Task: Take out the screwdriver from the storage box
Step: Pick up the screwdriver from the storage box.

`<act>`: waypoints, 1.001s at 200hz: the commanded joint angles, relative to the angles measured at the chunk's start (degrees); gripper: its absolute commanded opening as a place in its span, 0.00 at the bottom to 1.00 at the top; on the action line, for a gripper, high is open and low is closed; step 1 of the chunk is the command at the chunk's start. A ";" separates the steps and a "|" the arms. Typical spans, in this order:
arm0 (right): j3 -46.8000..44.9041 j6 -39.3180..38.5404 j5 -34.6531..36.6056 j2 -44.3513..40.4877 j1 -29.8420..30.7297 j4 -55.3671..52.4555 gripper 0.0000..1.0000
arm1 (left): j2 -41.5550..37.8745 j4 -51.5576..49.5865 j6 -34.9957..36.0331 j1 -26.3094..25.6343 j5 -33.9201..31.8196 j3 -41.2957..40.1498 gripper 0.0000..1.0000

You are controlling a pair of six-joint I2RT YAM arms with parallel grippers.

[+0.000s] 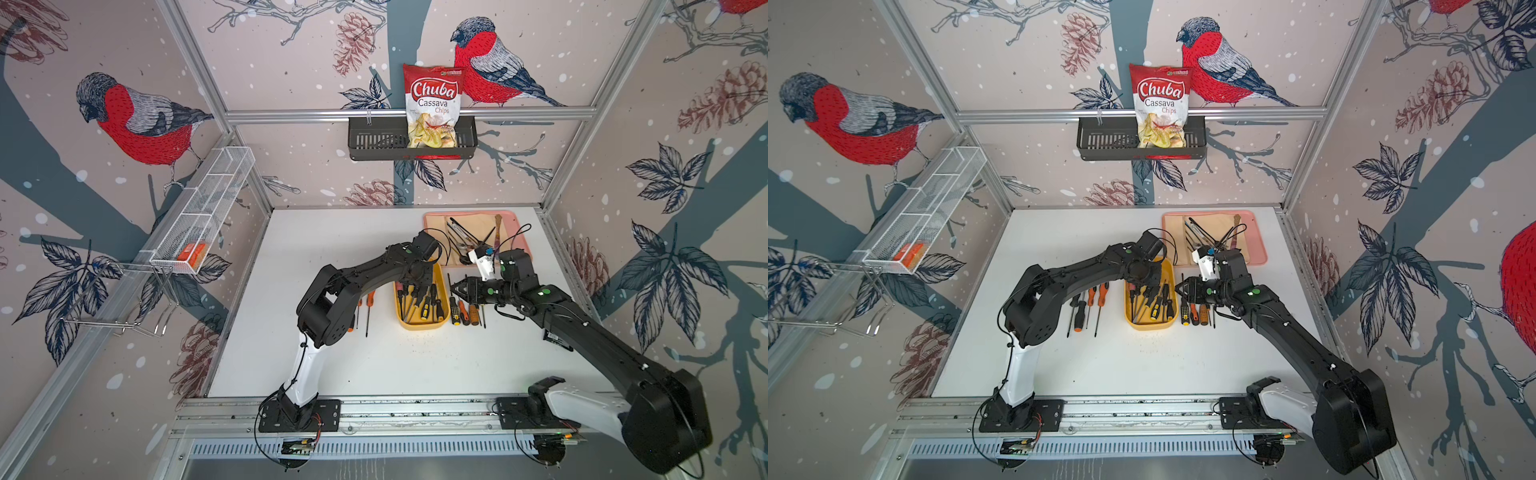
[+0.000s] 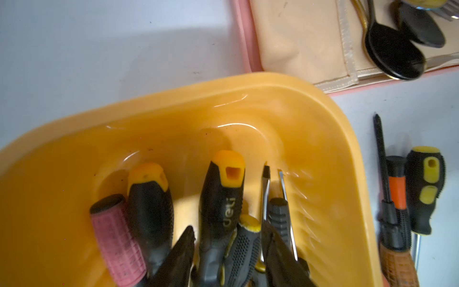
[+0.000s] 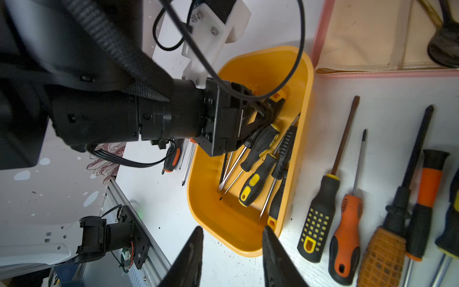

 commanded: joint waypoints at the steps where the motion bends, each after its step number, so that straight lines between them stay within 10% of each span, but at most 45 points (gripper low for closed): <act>1: -0.08 0.21 -0.77 -0.43 0.07 1.26 0.40 | 1.92 -1.82 0.65 0.37 -1.70 2.15 0.46; 200: -0.33 0.66 0.03 1.06 -0.13 2.12 0.40 | -1.66 -5.31 3.13 2.38 -1.49 2.62 0.19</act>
